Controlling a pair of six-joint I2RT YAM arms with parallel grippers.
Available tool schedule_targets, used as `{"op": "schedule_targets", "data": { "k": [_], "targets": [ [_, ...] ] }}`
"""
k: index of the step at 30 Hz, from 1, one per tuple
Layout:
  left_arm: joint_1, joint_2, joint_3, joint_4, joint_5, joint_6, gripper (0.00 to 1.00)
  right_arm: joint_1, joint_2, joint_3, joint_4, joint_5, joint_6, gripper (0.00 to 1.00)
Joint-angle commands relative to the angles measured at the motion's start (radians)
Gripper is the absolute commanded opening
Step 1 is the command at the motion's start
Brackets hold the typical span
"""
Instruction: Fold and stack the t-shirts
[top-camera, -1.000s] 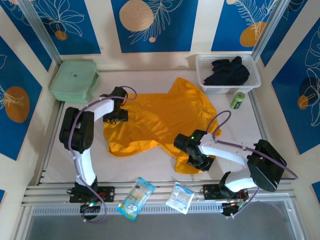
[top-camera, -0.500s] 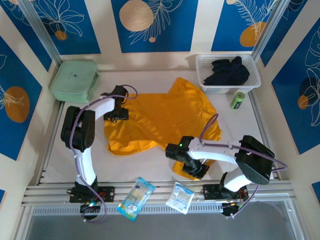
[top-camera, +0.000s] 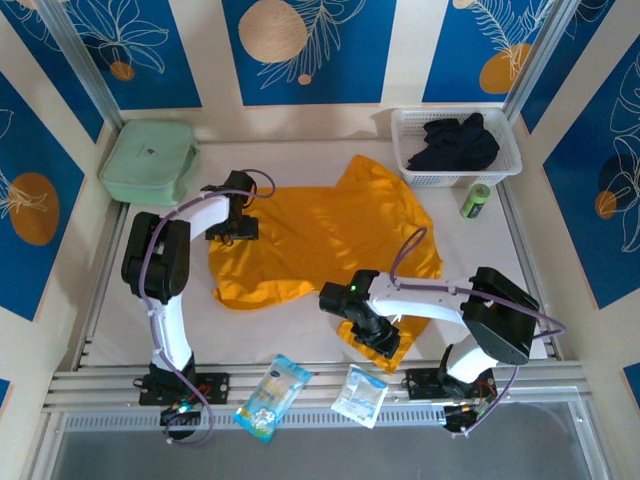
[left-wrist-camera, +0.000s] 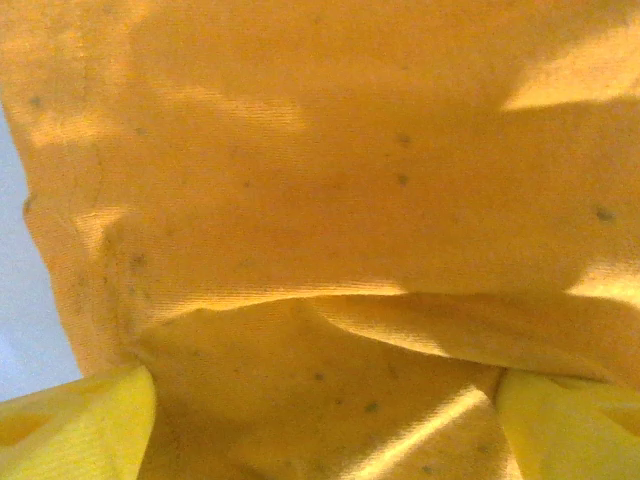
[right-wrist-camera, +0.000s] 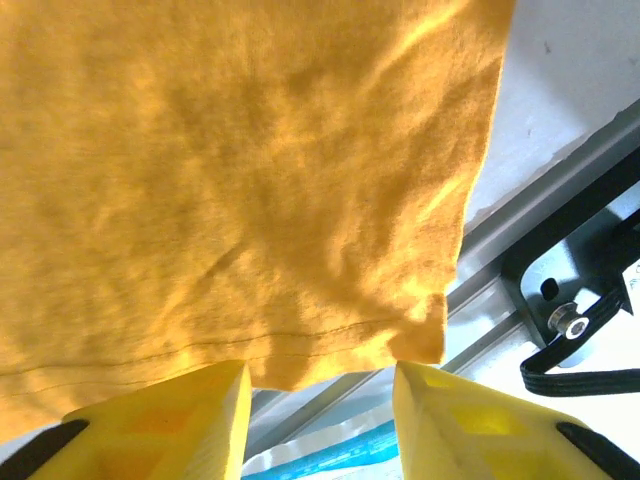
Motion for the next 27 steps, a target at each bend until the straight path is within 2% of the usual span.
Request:
{"op": "schedule_targets", "data": {
  "k": [1,5,10,15,17,22,27],
  "targets": [
    [-0.004,-0.018,0.003,-0.022,0.003,-0.001,0.93,-0.052,-0.055,0.042,-0.106,0.062,-0.050,0.44],
    [-0.003,-0.052,0.005,-0.055,-0.067,-0.021,0.95,-0.185,-0.143,0.055,-0.088,0.107,-0.217,0.43],
    [0.011,-0.089,0.002,-0.095,-0.125,-0.043,0.94,-0.440,-0.225,0.018,0.084,0.067,-0.516,0.41],
    [0.016,-0.190,-0.045,-0.144,-0.160,-0.080,0.92,-0.688,-0.170,0.000,0.249,0.005,-0.750,0.37],
    [0.015,-0.263,-0.080,-0.174,-0.143,-0.092,0.91,-0.745,-0.119,0.020,0.305,-0.024,-0.813,0.28],
    [0.014,-0.458,-0.237,-0.279,-0.051,-0.162,0.81,-0.734,-0.002,0.114,0.342,-0.020,-0.899,0.10],
    [0.012,-0.648,-0.451,-0.302,0.106,-0.277,0.70,-0.692,0.061,0.136,0.373,-0.022,-0.928,0.07]
  ]
}}
